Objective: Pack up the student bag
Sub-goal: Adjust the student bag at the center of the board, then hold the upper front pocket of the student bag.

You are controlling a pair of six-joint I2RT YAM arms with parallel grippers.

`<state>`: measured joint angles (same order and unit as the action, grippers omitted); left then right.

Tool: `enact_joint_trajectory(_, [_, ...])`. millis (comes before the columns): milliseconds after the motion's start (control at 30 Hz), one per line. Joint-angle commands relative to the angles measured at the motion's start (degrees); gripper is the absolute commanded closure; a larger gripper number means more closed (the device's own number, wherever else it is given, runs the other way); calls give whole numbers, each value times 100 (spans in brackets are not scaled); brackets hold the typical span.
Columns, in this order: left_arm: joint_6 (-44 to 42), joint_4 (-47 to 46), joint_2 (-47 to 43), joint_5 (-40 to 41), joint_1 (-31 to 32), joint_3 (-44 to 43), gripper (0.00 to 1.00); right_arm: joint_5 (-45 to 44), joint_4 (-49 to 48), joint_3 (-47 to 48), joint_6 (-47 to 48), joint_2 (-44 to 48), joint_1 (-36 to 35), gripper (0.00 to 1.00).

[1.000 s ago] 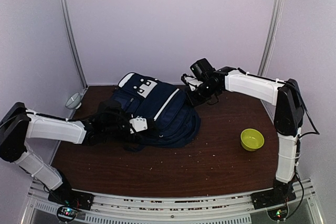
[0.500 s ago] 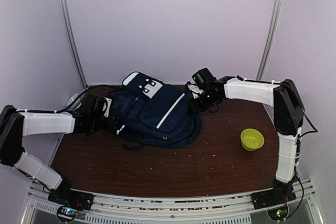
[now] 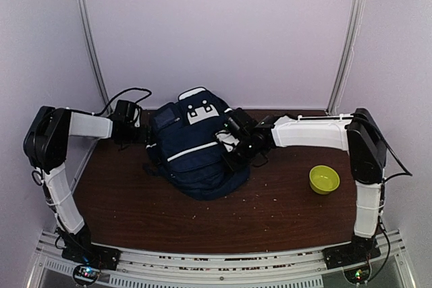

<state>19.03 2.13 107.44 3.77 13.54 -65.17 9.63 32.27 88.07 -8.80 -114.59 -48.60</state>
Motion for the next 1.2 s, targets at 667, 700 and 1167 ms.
enact_joint_trajectory(667, [-5671,-615,-3397,-2357,2679,2511,23,2517,-1399,-748,-1431,26,219,100])
enact_joint_trajectory(700, [-5792,-469,-3247,-2253,2793,2372,23,2513,-1411,-745,-1472,9,213,100])
enact_joint_trajectory(1167, [-6003,-420,-2165,-250,3191,1800,89,1972,-908,-791,-1366,414,273,100])
